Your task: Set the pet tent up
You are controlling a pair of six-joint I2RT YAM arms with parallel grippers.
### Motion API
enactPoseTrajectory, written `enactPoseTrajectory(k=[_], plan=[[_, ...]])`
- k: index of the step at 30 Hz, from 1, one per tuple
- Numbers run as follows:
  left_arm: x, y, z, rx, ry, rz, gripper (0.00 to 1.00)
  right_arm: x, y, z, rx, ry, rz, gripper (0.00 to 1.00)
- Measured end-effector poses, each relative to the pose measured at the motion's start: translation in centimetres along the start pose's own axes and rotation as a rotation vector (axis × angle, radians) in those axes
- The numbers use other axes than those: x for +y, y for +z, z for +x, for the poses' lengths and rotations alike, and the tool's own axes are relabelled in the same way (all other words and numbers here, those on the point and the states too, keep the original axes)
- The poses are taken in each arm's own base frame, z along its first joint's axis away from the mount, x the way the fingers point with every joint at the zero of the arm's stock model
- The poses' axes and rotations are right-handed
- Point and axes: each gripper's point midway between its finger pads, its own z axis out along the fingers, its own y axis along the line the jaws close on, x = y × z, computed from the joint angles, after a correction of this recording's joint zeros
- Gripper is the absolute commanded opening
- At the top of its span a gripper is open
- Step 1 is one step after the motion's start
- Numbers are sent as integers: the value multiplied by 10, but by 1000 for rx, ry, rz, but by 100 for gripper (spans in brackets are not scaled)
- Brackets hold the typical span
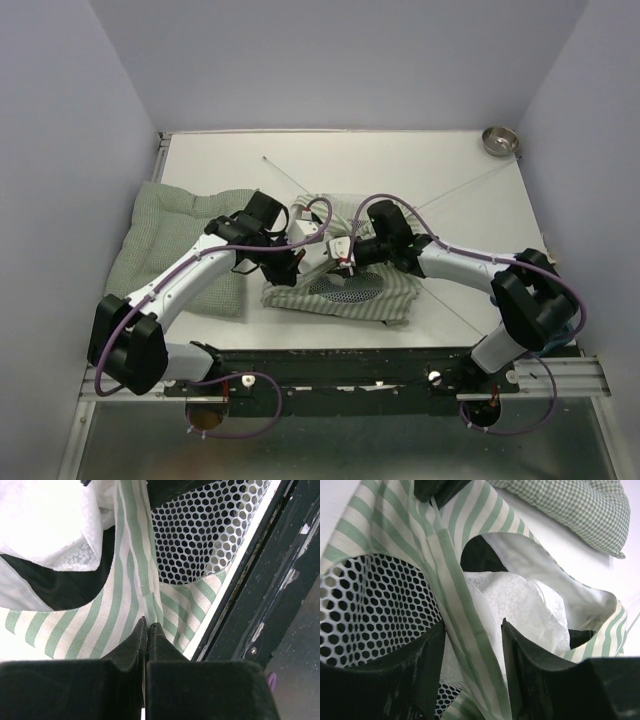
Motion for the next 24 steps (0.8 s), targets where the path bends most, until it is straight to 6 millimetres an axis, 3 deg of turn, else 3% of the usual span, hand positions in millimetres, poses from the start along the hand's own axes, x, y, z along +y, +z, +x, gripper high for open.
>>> enactPoseTrajectory(k=[1,4,5,6,8,9,11,16,18,21,24], plan=[[0,0,0,-1,2,3,0,0,2,3,6,-6,-5,42],[-1,0,0,-3,4,6,0,-5,7,9,20,-34,-14,1],[-1,-1,0,-6,7,4,0,-6,8,10,24,-42,-17,1],[-1,-1,-1,-9,12,0,11,-6,9,12,28,-50,-23,1],[4,-7,-2,-25,15,-24,51,0,9,15,38,-48,-41,1],[4,-9,-3,-31,14,-29,61,0,9,14,38,-53,-44,1],[6,-19,-2,-43,-4,-40,68,-3,9,13,36,-64,-39,1],[18,-76,-1,-101,31,-127,66,-7,9,12,41,-77,-30,1],[14,-92,2,-108,100,-152,64,-7,9,12,44,-77,-28,1],[2,-98,16,-79,166,-143,58,-11,8,11,47,-80,-22,1],[-1,-87,34,-34,156,-108,50,-17,9,9,49,-86,-14,1]])
